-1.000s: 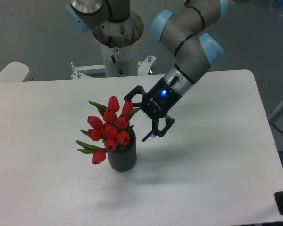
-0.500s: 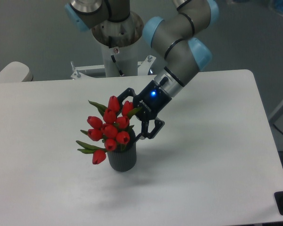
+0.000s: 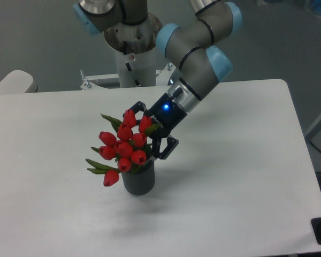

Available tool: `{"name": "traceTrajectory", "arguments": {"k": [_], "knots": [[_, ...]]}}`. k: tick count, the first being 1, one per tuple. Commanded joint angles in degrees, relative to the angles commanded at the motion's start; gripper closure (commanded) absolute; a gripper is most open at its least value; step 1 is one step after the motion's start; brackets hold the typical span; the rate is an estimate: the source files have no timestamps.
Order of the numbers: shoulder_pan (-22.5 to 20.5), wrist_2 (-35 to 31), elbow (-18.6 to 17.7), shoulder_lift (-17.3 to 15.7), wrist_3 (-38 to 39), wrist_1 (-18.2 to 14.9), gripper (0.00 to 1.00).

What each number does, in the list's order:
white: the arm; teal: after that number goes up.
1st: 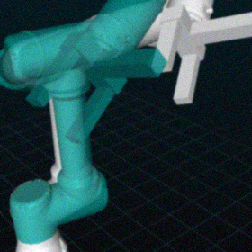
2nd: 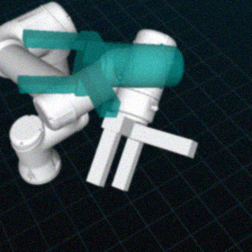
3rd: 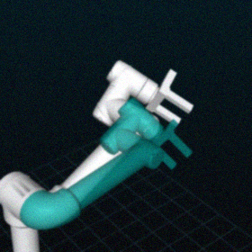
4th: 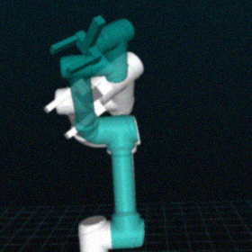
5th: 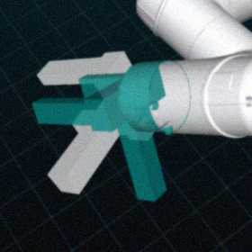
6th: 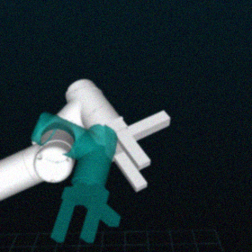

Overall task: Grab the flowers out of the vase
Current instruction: 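Close the gripper on the bunch of red tulip stems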

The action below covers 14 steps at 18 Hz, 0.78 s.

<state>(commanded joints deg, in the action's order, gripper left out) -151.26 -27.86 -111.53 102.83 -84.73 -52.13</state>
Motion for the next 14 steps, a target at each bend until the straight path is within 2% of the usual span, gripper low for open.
{"name": "traceTrajectory", "arguments": {"k": [7,14], "knots": [[-1.7,-0.1,-0.4,0.3,-4.5,0.3,0.00],[-1.9,-0.1,-0.4,1.0,-5.0,0.3,0.00]]}}
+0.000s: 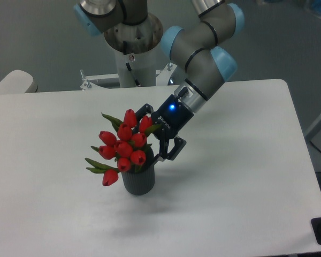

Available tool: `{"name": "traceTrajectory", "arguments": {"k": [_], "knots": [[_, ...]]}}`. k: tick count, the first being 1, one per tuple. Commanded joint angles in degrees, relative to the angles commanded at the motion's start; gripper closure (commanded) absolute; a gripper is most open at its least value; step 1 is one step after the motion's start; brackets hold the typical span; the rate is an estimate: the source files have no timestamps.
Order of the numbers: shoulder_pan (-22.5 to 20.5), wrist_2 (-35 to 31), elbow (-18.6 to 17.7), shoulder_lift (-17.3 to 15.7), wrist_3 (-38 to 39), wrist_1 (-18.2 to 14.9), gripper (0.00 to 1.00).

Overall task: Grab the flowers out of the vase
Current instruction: 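Close the gripper on the bunch of red tulip stems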

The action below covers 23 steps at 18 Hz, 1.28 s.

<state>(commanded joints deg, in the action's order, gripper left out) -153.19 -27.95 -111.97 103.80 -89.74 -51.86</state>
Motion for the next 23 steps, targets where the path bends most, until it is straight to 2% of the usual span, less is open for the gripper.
{"name": "traceTrajectory", "arguments": {"k": [18,19,20,21,23], "knots": [[2.6,2.0,-0.1,0.5,4.6,-0.2,0.00],[2.8,2.0,0.0,0.6,4.7,0.2,0.03],[2.9,2.1,0.0,0.7,4.7,0.8,0.14],[2.7,2.1,0.2,0.7,4.7,1.0,0.29],[2.6,2.1,0.3,0.7,4.5,1.1,0.50]]}}
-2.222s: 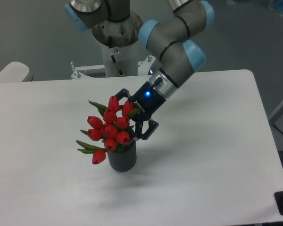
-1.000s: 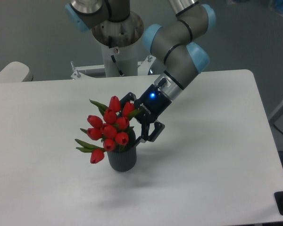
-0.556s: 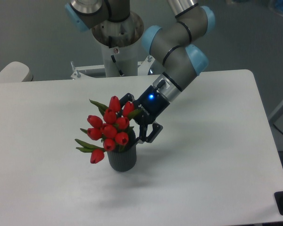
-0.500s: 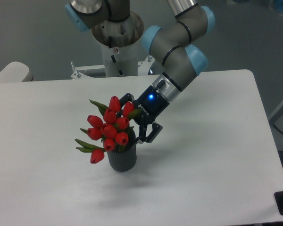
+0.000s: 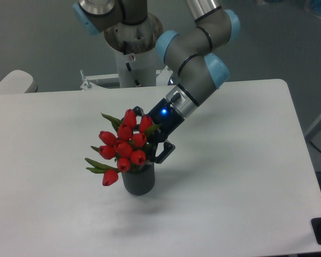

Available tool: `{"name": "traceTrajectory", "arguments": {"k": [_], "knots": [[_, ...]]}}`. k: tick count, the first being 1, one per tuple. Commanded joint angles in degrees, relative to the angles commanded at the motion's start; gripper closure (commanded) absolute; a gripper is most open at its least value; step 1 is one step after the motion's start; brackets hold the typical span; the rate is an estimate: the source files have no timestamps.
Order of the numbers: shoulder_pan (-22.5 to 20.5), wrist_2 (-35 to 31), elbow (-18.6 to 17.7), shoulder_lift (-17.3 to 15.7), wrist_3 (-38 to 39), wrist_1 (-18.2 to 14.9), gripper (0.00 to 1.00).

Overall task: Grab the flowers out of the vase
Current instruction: 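Close the gripper on the bunch of red tulip stems, then lift the gripped tulips upward out of the grey vase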

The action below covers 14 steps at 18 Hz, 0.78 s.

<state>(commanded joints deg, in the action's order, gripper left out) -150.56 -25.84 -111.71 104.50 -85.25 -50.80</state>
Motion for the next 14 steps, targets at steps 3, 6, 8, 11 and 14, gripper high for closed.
{"name": "traceTrajectory", "arguments": {"k": [3,6,8,11,14], "knots": [[-0.3,-0.1,0.2,0.0,-0.2,0.0,0.64],[-0.4,-0.1,0.4,0.0,-0.4,0.1,0.68],[-0.4,-0.1,0.5,0.0,-0.3,0.1,0.73],[-0.5,-0.1,0.9,-0.2,0.3,0.0,0.73],[-0.9,0.0,1.1,-0.4,0.6,0.0,0.73]]}}
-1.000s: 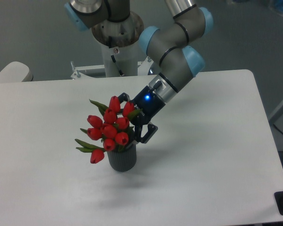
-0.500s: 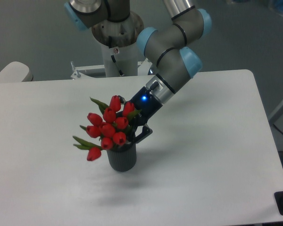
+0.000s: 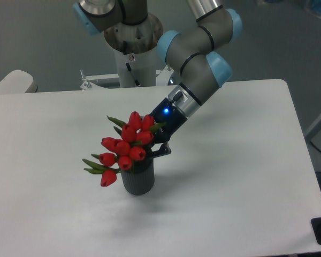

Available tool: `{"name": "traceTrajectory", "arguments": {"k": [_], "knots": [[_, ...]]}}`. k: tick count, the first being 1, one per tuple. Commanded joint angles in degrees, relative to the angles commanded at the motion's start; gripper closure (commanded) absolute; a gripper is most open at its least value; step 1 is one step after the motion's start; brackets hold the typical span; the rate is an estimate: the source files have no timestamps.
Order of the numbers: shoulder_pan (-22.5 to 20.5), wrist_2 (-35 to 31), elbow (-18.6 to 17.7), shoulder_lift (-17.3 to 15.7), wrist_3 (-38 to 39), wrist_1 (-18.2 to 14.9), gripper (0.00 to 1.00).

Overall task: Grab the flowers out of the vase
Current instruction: 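Lift the gripped tulips upward out of the grey vase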

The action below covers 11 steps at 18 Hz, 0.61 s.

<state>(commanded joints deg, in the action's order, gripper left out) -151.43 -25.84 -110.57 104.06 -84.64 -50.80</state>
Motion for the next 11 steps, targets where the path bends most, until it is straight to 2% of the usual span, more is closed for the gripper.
{"name": "traceTrajectory", "arguments": {"k": [5,11], "knots": [[-0.5,0.0,1.2,-0.5,4.2,0.1,0.73],[-0.8,0.2,4.1,-3.9,12.0,-0.1,0.73]]}}
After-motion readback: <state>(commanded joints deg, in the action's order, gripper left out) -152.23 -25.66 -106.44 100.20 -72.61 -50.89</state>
